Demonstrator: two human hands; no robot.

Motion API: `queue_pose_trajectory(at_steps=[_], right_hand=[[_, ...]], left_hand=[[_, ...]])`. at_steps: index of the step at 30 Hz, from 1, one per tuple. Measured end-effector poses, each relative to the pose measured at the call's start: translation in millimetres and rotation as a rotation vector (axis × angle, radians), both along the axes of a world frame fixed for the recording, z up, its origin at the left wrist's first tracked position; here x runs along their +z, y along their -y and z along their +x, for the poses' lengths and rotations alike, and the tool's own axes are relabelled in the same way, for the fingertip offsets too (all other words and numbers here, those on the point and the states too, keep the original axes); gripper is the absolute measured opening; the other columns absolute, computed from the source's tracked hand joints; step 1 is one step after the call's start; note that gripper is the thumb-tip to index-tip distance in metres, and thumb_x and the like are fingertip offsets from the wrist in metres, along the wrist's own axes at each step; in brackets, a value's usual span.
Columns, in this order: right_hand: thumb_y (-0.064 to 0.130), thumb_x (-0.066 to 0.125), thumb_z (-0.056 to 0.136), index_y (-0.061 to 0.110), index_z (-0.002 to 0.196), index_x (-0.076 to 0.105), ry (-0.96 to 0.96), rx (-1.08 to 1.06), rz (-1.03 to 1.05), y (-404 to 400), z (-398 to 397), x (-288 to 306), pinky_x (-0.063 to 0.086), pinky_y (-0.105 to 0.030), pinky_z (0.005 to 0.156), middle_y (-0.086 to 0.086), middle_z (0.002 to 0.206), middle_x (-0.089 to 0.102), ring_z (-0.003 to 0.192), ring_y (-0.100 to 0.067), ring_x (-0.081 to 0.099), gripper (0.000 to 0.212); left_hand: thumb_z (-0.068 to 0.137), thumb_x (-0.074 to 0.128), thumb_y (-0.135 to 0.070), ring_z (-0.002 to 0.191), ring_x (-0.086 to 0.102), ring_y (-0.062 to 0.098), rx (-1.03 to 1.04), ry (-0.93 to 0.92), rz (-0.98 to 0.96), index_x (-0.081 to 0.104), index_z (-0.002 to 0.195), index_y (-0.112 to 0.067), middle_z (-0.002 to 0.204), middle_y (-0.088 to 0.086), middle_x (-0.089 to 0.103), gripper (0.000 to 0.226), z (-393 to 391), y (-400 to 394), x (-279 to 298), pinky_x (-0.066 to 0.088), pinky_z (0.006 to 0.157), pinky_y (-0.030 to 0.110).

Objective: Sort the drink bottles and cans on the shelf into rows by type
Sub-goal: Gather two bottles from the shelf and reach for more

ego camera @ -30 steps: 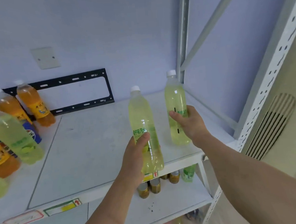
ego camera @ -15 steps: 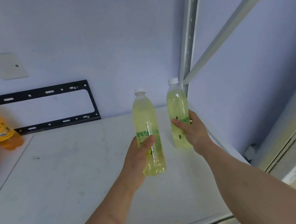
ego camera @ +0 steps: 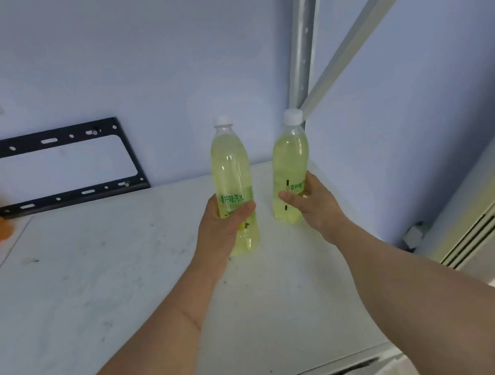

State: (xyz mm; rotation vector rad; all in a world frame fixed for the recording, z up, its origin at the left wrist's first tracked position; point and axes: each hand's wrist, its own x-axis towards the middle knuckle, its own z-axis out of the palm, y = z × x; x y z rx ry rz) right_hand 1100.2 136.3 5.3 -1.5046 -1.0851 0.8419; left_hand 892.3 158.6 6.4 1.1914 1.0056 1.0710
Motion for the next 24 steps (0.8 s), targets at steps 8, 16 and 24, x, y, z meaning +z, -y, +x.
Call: queue_pose_trajectory(at_steps=[8, 16, 24], right_hand=[[0.043, 0.051, 0.095, 0.017, 0.134, 0.05, 0.895, 0.058, -0.514, 38, -5, -7, 0.042, -0.032, 0.087, -0.004, 0.131, 0.054, 0.119, -0.025, 0.053, 0.046], [0.027, 0.031, 0.102, 0.012, 0.106, 0.056, 1.308, 0.212, -0.358, 56, -27, -19, 0.038, -0.036, 0.083, -0.006, 0.111, 0.053, 0.102, -0.028, 0.054, 0.03], [0.03, 0.03, 0.101, 0.014, 0.107, 0.056, 1.268, 0.228, -0.325, 71, -36, -23, 0.038, -0.035, 0.087, -0.003, 0.114, 0.053, 0.109, -0.025, 0.051, 0.03]], left_hand=[[0.051, 0.093, -0.046, 0.093, 0.072, 0.009, -0.039, -0.124, 0.071, 0.061, 0.117, -0.034, 0.1, -0.011, 0.076, 0.075, 8, -28, -9, 0.057, 0.09, 0.042], [0.055, 0.09, -0.044, 0.084, 0.073, 0.007, -0.079, -0.182, 0.133, 0.058, 0.114, -0.039, 0.097, -0.015, 0.074, 0.068, 15, -35, -19, 0.058, 0.082, 0.036], [0.074, 0.086, -0.027, 0.112, 0.063, 0.014, -0.133, -0.26, 0.131, 0.046, 0.136, -0.032, 0.123, -0.01, 0.065, 0.074, 15, -33, -17, 0.052, 0.093, 0.033]])
